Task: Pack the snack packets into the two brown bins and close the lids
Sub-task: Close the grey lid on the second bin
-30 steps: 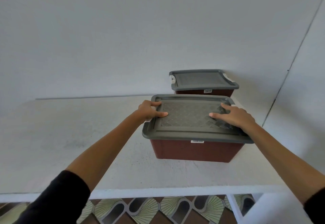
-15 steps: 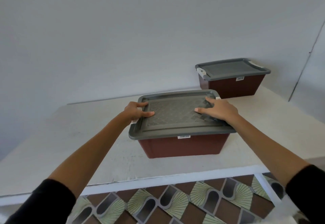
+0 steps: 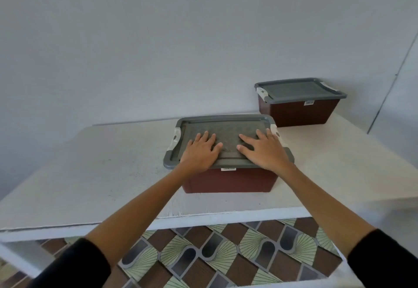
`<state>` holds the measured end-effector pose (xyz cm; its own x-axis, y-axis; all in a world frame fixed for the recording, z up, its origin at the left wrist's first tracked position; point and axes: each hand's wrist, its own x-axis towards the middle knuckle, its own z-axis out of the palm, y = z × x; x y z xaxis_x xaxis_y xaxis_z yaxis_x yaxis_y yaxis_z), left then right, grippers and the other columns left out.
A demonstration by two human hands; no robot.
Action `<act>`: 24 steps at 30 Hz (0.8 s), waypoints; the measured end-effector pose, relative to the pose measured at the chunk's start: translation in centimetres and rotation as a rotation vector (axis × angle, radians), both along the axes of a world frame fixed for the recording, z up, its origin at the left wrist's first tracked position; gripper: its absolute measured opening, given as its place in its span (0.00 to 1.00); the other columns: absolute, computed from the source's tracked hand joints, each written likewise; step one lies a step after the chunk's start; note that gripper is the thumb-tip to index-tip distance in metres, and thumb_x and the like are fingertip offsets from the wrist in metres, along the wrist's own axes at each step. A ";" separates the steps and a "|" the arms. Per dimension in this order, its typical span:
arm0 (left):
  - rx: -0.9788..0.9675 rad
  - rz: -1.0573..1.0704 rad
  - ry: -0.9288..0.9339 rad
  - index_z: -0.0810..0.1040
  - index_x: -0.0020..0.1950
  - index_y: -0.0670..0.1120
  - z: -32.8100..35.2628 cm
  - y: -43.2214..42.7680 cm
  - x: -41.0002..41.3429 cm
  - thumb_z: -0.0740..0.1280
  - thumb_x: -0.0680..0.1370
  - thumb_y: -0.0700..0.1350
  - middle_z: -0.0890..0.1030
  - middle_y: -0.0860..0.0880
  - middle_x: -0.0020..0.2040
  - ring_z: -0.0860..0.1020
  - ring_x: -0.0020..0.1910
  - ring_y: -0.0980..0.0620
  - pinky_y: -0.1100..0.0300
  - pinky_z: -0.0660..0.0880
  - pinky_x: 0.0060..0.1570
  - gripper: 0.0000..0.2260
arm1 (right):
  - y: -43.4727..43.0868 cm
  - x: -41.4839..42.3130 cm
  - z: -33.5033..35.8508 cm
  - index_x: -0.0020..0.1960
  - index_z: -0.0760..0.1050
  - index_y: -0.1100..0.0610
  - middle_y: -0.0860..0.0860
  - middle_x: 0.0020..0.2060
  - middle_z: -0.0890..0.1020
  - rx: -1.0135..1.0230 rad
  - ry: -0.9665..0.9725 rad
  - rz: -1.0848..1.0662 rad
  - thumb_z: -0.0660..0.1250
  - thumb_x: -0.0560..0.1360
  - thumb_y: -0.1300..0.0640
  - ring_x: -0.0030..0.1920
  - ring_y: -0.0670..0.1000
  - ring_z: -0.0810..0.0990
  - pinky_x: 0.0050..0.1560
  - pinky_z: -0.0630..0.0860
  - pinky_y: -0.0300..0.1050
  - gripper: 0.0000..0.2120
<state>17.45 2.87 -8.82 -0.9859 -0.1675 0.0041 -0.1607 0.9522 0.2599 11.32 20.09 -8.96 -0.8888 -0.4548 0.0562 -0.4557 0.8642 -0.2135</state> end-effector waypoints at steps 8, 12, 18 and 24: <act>-0.068 -0.097 0.310 0.67 0.71 0.53 -0.7 0.4 1.6 0.52 0.81 0.54 0.66 0.53 0.73 0.60 0.74 0.54 0.54 0.66 0.66 0.19 | 1.5 2.8 -2.2 0.69 0.68 0.47 0.50 0.68 0.73 -0.183 0.296 0.144 0.39 0.75 0.42 0.70 0.54 0.68 0.65 0.68 0.51 0.30; -0.098 -0.069 0.382 0.74 0.66 0.52 -0.6 0.3 0.8 0.52 0.80 0.55 0.72 0.53 0.68 0.71 0.66 0.54 0.58 0.72 0.56 0.19 | 0.7 2.1 -1.8 0.67 0.71 0.48 0.49 0.62 0.78 -0.249 0.373 0.153 0.44 0.75 0.42 0.64 0.53 0.75 0.55 0.76 0.47 0.29; -0.126 -0.046 0.406 0.76 0.64 0.51 -0.2 -0.1 -2.2 0.54 0.80 0.52 0.75 0.51 0.66 0.75 0.62 0.53 0.59 0.73 0.52 0.17 | -0.4 -1.8 -1.4 0.65 0.73 0.47 0.46 0.65 0.75 -0.207 0.328 0.131 0.56 0.78 0.47 0.66 0.49 0.72 0.57 0.73 0.44 0.18; -0.137 -0.025 0.409 0.78 0.61 0.48 0.1 -1.3 -6.0 0.55 0.80 0.50 0.78 0.50 0.62 0.77 0.58 0.51 0.58 0.73 0.48 0.17 | -2.2 -6.5 -1.4 0.63 0.76 0.48 0.46 0.63 0.77 -0.218 0.336 0.146 0.58 0.77 0.48 0.64 0.49 0.74 0.55 0.76 0.47 0.17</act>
<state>11.43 1.56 -8.75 -0.9023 -0.1142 0.4156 -0.0470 0.9846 0.1685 4.77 17.91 -10.33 -0.7315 -0.5203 0.4406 -0.6457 0.7362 -0.2026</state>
